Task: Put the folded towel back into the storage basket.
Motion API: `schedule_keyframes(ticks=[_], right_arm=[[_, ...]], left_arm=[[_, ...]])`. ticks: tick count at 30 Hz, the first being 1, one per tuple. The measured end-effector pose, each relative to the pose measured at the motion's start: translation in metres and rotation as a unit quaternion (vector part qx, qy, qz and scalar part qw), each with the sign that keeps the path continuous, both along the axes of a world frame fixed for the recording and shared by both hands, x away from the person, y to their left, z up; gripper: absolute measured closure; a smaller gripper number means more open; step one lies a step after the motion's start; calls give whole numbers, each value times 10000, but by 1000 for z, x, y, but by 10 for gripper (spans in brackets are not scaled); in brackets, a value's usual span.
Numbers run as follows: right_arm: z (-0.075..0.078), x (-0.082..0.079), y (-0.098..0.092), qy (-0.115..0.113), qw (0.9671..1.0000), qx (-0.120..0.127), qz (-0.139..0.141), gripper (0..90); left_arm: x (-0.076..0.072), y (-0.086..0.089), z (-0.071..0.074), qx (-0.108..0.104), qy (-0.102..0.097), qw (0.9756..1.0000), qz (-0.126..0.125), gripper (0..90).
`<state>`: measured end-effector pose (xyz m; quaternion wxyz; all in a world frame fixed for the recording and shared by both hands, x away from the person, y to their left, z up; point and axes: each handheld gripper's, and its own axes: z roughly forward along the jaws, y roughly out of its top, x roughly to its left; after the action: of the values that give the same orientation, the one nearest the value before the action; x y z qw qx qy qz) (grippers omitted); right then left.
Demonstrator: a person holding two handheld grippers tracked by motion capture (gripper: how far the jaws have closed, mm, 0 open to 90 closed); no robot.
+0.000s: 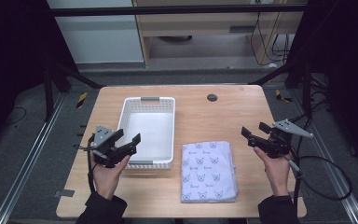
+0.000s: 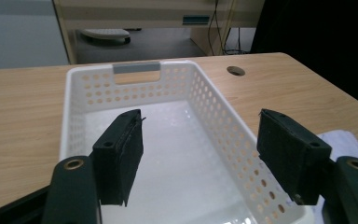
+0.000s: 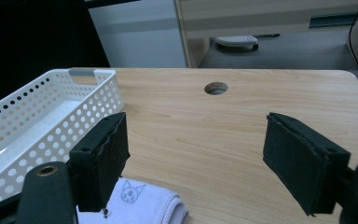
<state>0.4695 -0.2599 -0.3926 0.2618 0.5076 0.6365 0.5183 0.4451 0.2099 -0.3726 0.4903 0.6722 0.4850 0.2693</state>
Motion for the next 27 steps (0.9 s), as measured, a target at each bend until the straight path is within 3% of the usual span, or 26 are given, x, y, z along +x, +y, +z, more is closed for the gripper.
schedule_keyframes(ticks=[10,27], right_arm=[[8,7,9,-9,9999,-125,111,226],[6,12,26,-15,9996,-174,200,275]], left_arm=[[3,-36,6,-56,-40,9996,-281,305],[-5,-82,-16,192,28,9984,-534,339]])
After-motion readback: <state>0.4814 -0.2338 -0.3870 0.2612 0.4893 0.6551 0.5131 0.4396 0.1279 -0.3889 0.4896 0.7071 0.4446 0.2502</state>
